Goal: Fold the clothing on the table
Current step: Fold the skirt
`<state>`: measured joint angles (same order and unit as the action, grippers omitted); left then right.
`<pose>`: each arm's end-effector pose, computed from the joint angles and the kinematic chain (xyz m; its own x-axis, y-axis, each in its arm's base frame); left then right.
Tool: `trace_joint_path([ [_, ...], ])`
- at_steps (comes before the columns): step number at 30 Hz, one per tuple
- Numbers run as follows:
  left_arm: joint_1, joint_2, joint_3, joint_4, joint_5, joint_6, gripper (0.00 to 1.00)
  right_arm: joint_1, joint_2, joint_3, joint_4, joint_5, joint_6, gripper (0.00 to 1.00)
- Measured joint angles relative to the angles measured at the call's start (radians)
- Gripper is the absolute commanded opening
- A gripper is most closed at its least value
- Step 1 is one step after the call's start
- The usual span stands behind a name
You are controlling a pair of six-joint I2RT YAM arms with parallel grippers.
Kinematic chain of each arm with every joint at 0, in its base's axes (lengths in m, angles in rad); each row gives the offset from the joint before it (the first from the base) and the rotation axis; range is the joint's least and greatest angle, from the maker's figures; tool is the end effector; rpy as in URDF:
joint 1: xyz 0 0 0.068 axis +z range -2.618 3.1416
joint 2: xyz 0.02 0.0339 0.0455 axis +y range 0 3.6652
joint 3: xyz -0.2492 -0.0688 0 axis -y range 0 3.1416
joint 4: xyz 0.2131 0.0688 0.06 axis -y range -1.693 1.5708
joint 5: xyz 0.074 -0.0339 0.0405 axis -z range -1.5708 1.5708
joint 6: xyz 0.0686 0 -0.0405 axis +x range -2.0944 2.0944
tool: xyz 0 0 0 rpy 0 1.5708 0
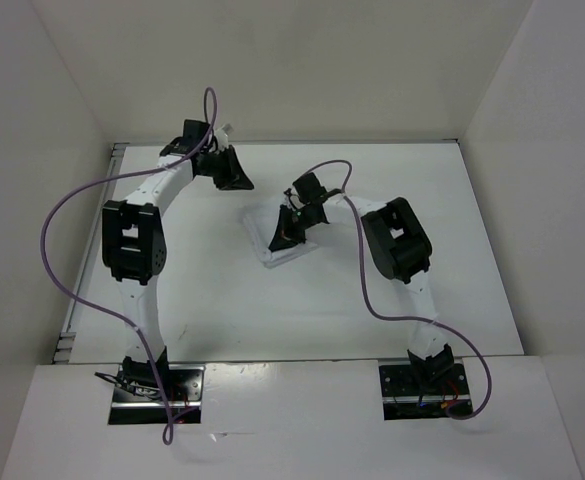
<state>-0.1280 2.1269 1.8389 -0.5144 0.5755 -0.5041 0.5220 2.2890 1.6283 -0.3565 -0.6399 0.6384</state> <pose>0.4558 -0.0963 0.2276 -0.8574 -0.2982 -0.4195 0.0778 0.7306 -0.6783 0.3756 0.2633 0.1080 -0.9926 -0.0195 -0.1195 -0.1003 0.6854 0.7212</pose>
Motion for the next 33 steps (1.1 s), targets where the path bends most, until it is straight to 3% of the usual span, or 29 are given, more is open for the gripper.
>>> trace_joint_path([
  [6, -0.035, 0.028, -0.074, 0.037, 0.016, -0.011, 0.12, 0.012, -0.055, -0.117, 0.048, -0.031, 0.023, 0.07],
  [14, -0.071, 0.058, -0.214, 0.048, 0.032, -0.026, 0.11, 0.012, -0.072, -0.115, 0.052, -0.028, 0.017, 0.11],
  [24, -0.070, 0.001, -0.313, 0.061, -0.013, -0.023, 0.11, 0.012, -0.236, -0.108, 0.030, -0.047, 0.007, 0.16],
  [33, -0.064, -0.001, -0.335, 0.065, -0.032, -0.023, 0.11, 0.013, -0.135, -0.144, 0.045, -0.155, 0.014, 0.15],
])
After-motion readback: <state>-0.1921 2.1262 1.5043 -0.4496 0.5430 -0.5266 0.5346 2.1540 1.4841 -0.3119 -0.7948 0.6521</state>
